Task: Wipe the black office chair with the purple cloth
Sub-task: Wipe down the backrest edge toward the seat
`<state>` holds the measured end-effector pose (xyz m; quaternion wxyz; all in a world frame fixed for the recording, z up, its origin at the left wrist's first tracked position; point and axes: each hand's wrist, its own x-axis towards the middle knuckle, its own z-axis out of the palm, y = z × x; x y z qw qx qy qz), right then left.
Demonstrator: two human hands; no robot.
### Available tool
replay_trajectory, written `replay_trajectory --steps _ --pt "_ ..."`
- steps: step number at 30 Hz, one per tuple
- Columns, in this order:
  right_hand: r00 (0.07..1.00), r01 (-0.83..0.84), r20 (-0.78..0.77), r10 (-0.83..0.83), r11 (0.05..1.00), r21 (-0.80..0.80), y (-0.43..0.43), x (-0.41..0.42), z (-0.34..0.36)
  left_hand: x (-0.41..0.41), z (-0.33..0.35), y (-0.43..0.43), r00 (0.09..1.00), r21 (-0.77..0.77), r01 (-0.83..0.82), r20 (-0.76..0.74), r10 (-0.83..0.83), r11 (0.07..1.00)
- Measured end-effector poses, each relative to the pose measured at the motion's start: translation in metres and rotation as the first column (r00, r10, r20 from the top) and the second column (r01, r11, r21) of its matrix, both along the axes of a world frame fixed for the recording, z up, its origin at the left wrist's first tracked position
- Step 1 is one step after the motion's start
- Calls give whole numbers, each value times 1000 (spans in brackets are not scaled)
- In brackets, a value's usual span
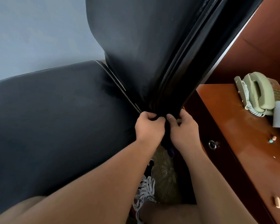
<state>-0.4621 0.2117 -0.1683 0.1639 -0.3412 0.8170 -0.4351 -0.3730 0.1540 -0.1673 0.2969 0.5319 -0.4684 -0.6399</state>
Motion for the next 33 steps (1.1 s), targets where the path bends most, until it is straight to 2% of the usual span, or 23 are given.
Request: replay_trajectory --steps 5,7,11,14,18,23,26,29,31,33 --pt "1000 -5 26 5 1000 7 0 0 0 17 13 -4 979 -23 -192 -71 190 981" --pt "1000 -8 18 8 1000 7 0 1 0 24 18 -11 971 -77 -232 -69 227 970" --pt "1000 -1 26 1 1000 13 -1 0 0 29 17 -15 995 -206 -97 -1 99 974" --pt "998 5 63 -4 1000 -16 -2 2 -2 19 6 -12 998 -205 -47 34 55 978" --pt "999 20 31 -20 1000 -2 -3 -1 -5 0 -10 -3 998 -193 4 59 7 981" --pt "1000 21 24 -21 1000 -4 -6 -6 -10 -7 -19 -4 986 -281 117 150 -77 953" --pt "999 24 29 -23 1000 -7 -7 -5 -11 -6 -20 -8 939 -350 267 303 -161 898" --pt "999 17 32 -17 1000 -5 -5 -4 -8 -6 -25 -6 836 -324 451 479 -267 832" --pt "999 17 36 -18 1000 4 -2 -4 -5 -6 -30 2 779 -285 543 522 -347 790" --pt "999 5 39 -5 1000 12 1 -4 -1 -6 -28 11 798 -239 526 471 -377 816"
